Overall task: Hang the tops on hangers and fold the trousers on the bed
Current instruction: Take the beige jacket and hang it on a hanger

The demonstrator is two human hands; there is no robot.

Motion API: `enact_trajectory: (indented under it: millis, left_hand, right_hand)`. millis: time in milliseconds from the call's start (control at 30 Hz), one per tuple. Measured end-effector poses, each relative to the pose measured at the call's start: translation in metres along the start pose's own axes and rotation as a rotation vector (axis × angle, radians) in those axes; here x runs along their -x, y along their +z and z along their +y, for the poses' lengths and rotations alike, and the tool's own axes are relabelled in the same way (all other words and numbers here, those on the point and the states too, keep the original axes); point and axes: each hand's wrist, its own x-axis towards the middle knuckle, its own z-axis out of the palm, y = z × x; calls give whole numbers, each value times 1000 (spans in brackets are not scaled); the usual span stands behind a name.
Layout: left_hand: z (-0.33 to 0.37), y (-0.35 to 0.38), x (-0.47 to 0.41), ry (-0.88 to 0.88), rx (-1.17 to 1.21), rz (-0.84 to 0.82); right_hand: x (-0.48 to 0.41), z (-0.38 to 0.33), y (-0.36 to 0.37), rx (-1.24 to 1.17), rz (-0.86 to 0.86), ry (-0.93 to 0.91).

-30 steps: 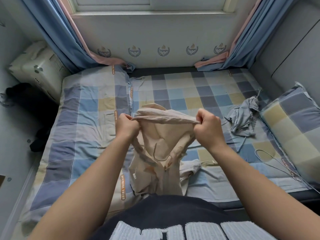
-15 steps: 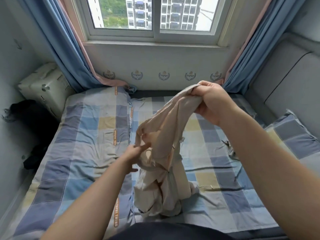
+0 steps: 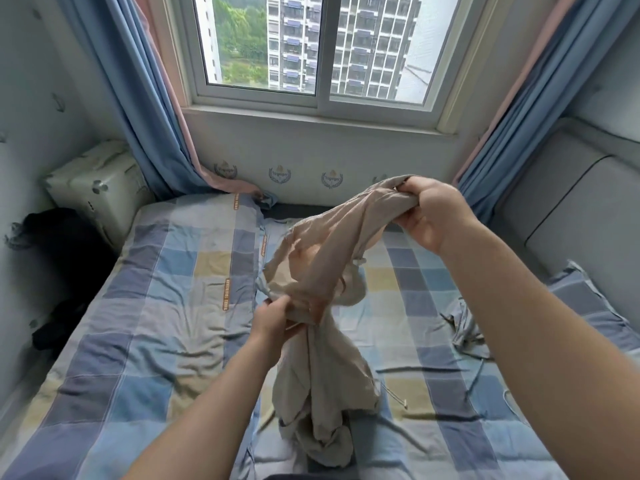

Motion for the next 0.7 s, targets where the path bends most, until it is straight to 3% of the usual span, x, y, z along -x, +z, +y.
enact_trajectory:
  millis: [133, 233, 367, 467, 600, 700]
  left_hand:
    - [19, -4, 18, 40, 109, -101]
    - [33, -10, 34, 39, 180, -199]
    - [43, -29, 52, 96, 105, -261]
    - [44, -49, 63, 136, -82, -238]
    - [43, -79, 74, 113, -299, -234]
    - [45, -100, 78, 101, -363, -257]
  right_hand:
    - [-6, 52, -23, 255, -60, 178]
    - [4, 113, -43, 421, 60, 287]
    - [32, 192, -54, 455, -46, 680]
    - [47, 233, -44, 311, -158, 928]
    - [55, 261, -11, 233, -188, 987]
    - [64, 275, 11, 323, -268, 985]
